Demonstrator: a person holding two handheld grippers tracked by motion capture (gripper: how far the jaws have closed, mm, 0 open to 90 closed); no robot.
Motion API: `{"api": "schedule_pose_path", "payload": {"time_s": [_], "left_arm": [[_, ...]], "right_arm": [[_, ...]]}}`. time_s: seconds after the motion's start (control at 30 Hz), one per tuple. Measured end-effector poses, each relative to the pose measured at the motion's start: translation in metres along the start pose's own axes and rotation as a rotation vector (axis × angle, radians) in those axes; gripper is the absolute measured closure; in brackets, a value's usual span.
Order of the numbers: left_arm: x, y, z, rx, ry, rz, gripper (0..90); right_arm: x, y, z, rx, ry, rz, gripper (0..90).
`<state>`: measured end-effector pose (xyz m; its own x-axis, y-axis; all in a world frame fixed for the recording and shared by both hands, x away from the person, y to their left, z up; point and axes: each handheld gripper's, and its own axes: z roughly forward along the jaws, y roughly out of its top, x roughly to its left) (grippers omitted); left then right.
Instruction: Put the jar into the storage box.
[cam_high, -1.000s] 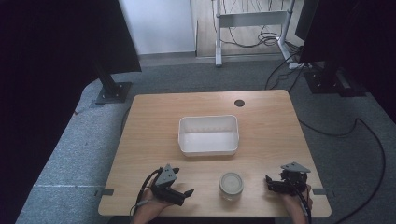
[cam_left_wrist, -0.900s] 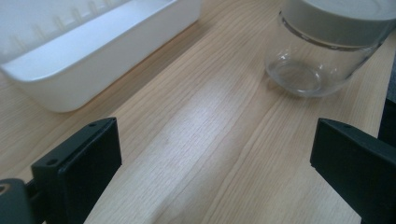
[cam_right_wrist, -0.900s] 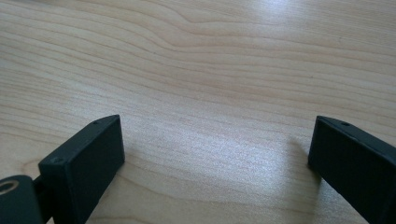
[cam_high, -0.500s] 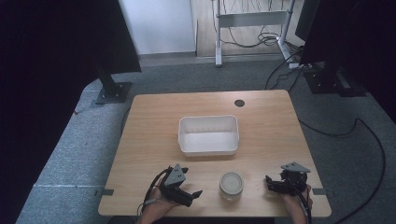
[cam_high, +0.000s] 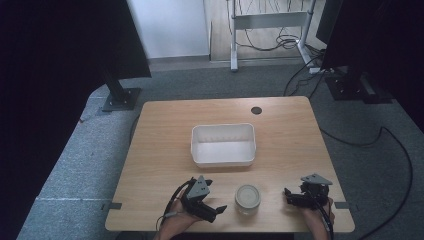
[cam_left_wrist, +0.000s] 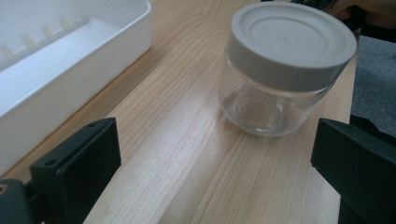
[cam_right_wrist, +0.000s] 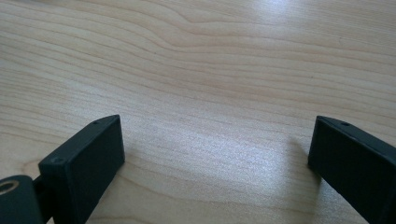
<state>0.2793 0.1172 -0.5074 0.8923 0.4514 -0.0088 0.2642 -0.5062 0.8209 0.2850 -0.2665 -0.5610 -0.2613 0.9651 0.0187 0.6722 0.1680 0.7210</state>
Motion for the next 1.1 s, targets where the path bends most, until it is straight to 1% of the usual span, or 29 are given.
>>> {"api": "schedule_pose_path", "payload": {"time_s": [0.13,0.27,0.3,0.33,0.4,0.53,0.63,0.93,1.1], "left_arm": [[-0.003,0.004,0.007,0.003,-0.017,0.013,1.5],[-0.007,0.007,0.016,0.012,-0.042,0.027,2.4],[-0.007,0.007,0.016,0.012,-0.042,0.027,2.5],[-0.008,0.008,0.019,0.014,-0.055,0.033,2.7],[-0.009,0.009,0.023,0.015,-0.07,0.029,3.1],[-0.01,0.01,0.027,0.019,-0.077,0.035,3.1],[-0.011,0.012,0.031,0.02,-0.096,0.046,4.1],[-0.019,0.016,0.044,0.027,-0.128,0.071,5.4],[-0.022,0.018,0.05,0.032,-0.132,0.081,5.5]], "right_arm": [[0.0,0.0,0.0,0.0,0.001,-0.001,3.1],[0.0,0.0,0.0,0.0,0.002,-0.002,3.1],[0.0,0.0,0.0,0.0,0.002,-0.002,3.1],[0.0,0.0,0.0,0.0,0.002,-0.002,3.1],[0.0,0.0,0.0,0.0,0.003,-0.003,3.2],[0.0,0.0,0.0,0.0,0.004,-0.003,3.2],[0.0,0.0,0.0,0.0,0.003,-0.003,3.2],[0.0,0.0,0.0,0.0,0.003,-0.003,3.2],[0.0,0.0,0.0,0.0,0.003,-0.003,3.2]]}}
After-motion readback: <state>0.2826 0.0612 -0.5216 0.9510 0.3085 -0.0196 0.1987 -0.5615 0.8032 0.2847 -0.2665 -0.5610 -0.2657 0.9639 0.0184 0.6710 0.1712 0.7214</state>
